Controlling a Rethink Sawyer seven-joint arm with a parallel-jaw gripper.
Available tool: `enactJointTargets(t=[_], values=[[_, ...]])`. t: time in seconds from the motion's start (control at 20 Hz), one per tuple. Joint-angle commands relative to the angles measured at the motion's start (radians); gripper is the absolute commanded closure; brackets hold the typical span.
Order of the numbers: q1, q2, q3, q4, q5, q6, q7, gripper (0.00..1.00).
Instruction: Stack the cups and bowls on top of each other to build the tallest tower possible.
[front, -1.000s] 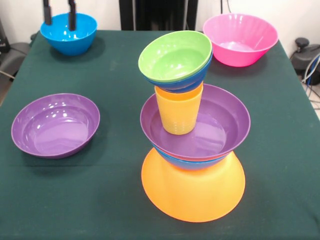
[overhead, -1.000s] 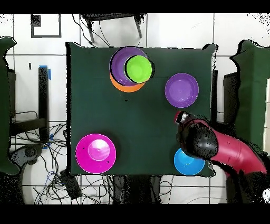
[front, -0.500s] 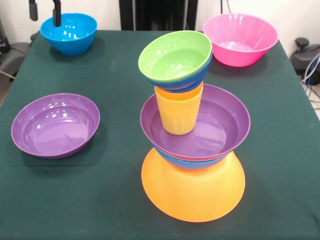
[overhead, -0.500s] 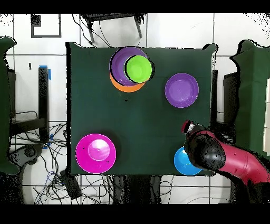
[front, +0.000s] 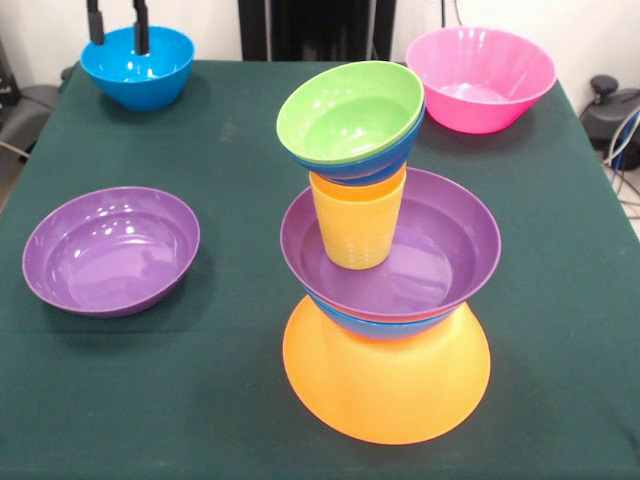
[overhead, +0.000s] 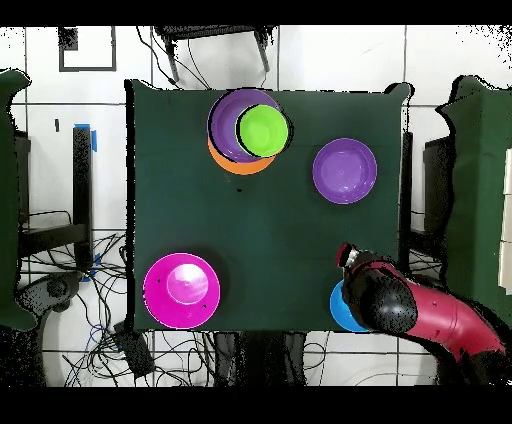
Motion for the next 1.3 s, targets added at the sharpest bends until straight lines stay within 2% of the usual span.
enactJointTargets(t=[0.05, 0.2, 0.4, 0.6, 0.85, 1.0, 1.15, 1.3], values=[[-0.01, 0.101, 0.056, 0.106, -0.104, -0.108, 0.022, 0.0], [-0.018, 0.128, 0.057, 0.113, -0.105, -0.137, 0.037, 0.0], [0.041, 0.144, -0.032, 0.1, -0.11, -0.169, 0.09, 0.0], [0.094, 0.168, -0.14, 0.096, -0.141, -0.245, 0.116, 0.0], [0.007, 0.197, -0.081, 0.149, -0.178, -0.252, 0.062, 0.0], [0.017, 0.213, -0.103, 0.154, -0.205, -0.277, 0.063, 0.0], [0.067, 0.231, -0.185, 0.137, -0.224, -0.299, 0.079, 0.0], [0.079, 0.251, -0.232, 0.133, -0.239, -0.319, 0.089, 0.0]])
